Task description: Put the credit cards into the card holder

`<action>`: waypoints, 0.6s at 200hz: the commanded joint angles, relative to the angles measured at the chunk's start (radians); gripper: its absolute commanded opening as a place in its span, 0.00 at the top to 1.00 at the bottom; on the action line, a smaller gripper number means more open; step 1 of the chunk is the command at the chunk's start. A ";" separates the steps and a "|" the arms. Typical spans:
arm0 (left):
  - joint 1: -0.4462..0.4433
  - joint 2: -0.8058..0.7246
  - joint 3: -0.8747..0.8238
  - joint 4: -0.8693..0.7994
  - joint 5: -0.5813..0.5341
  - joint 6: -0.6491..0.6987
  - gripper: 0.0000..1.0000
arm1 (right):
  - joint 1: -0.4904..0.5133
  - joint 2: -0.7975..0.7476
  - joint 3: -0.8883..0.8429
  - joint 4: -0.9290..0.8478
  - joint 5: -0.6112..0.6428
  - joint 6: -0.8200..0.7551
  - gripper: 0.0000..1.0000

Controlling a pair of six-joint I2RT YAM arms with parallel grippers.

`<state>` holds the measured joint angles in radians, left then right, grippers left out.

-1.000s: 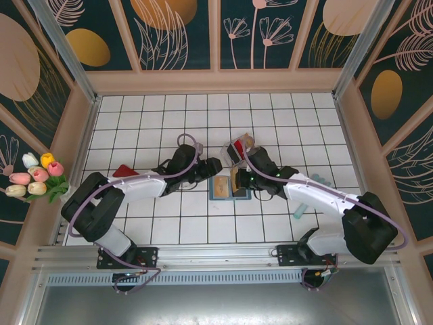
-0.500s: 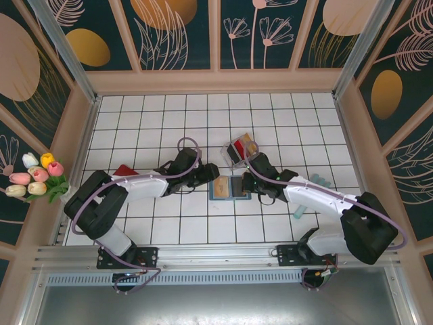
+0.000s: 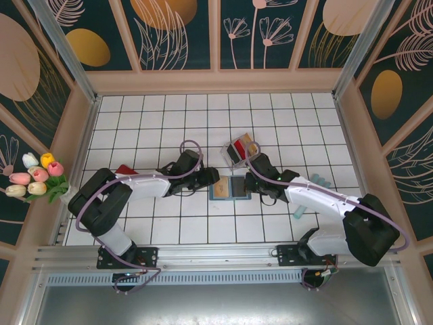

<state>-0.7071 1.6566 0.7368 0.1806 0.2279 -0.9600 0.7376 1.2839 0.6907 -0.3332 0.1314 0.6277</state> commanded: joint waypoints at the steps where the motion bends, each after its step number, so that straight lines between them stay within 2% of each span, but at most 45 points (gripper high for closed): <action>1: -0.008 0.024 0.025 -0.015 0.020 0.023 0.41 | 0.000 0.014 -0.003 -0.011 0.014 -0.012 1.00; 120: -0.012 0.051 0.038 -0.027 0.027 0.028 0.50 | 0.000 0.018 0.002 -0.021 0.031 -0.011 1.00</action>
<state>-0.7136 1.6985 0.7475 0.1745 0.2470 -0.9466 0.7376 1.2987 0.6903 -0.3344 0.1413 0.6277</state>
